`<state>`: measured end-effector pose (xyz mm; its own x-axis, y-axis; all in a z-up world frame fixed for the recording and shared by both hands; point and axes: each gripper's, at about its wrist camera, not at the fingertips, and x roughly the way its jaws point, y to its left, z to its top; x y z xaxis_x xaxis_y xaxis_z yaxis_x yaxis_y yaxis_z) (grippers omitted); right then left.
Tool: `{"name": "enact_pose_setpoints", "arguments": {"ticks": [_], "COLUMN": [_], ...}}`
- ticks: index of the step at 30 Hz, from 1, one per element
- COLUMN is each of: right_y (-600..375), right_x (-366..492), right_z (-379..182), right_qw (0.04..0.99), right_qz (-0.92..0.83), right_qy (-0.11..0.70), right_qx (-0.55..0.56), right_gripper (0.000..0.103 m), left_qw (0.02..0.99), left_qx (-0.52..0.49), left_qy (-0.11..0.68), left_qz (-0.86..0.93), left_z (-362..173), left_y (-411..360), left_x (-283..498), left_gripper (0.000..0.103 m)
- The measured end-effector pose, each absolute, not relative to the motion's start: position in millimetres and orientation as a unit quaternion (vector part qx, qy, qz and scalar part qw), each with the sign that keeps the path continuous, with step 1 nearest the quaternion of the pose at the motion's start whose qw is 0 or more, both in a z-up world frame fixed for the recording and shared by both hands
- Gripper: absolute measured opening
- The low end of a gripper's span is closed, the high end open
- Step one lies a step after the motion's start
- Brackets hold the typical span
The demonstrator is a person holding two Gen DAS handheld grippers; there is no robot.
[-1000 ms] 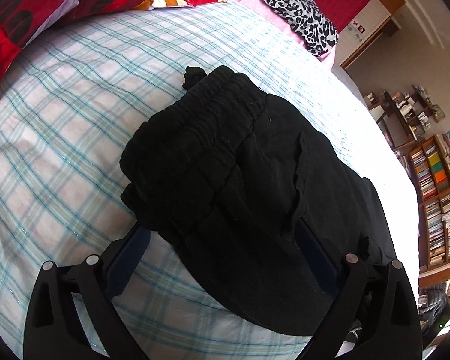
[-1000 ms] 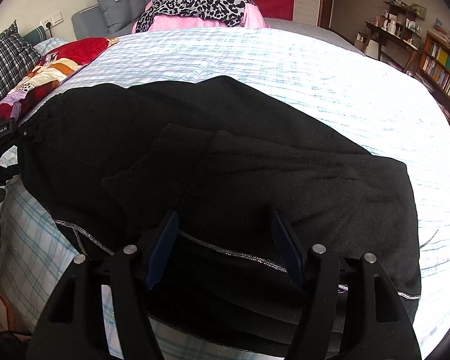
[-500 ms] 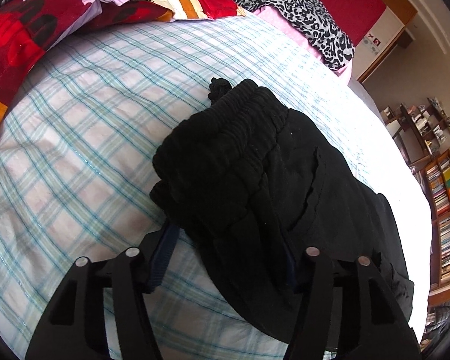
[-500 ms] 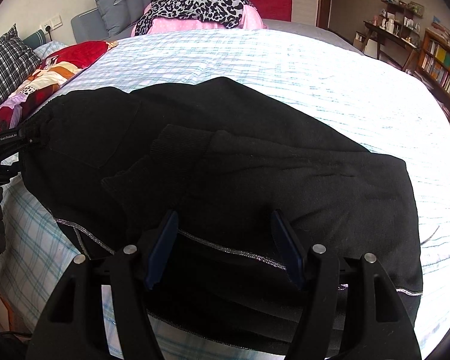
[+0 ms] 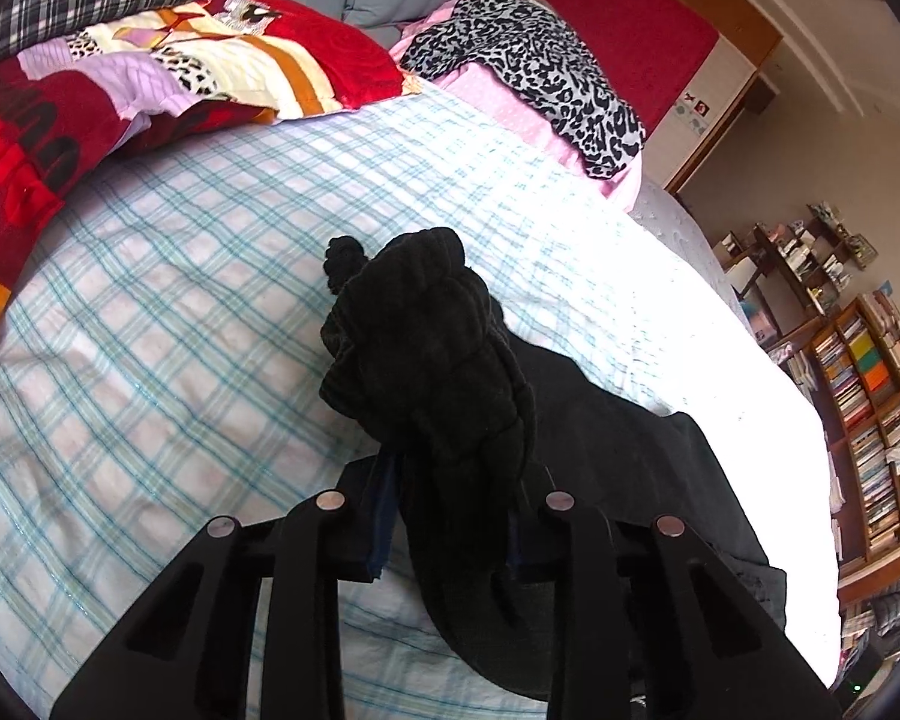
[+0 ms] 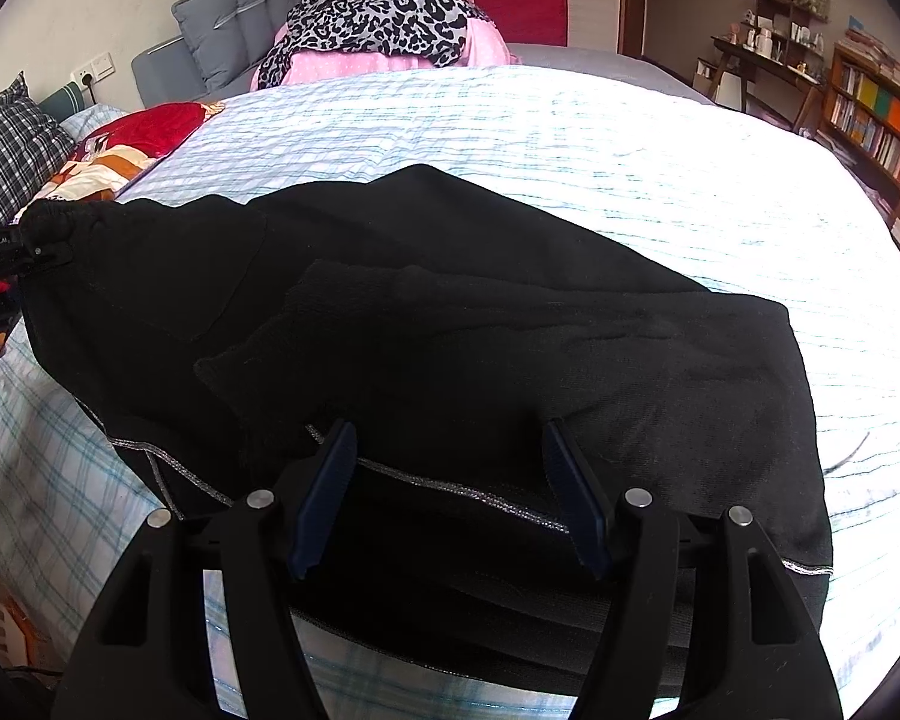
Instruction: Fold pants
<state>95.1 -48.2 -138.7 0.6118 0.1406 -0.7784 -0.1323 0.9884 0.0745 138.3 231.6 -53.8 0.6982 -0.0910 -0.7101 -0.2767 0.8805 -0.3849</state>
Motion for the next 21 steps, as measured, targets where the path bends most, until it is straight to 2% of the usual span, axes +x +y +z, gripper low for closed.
{"name": "enact_pose_setpoints", "arguments": {"ticks": [7, 13, 21], "right_y": [-64, -93, -158], "right_x": [88, 84, 76], "right_z": [-131, -126, -130], "right_qw": [0.902, 0.898, 0.881], "right_qz": [0.074, 0.064, 0.037], "right_qy": [0.425, 0.431, 0.443], "right_qx": [0.02, 0.063, 0.16], "right_gripper": [0.066, 0.066, 0.066], "left_qw": [0.919, 0.939, 0.925], "left_qx": [-0.177, -0.085, 0.043], "left_qy": [0.352, 0.322, 0.318], "left_qz": [0.001, -0.08, -0.203], "left_z": [-12, 20, 6], "left_y": [175, 91, -41], "left_x": [150, 145, 119], "left_gripper": [0.025, 0.024, 0.024]}}
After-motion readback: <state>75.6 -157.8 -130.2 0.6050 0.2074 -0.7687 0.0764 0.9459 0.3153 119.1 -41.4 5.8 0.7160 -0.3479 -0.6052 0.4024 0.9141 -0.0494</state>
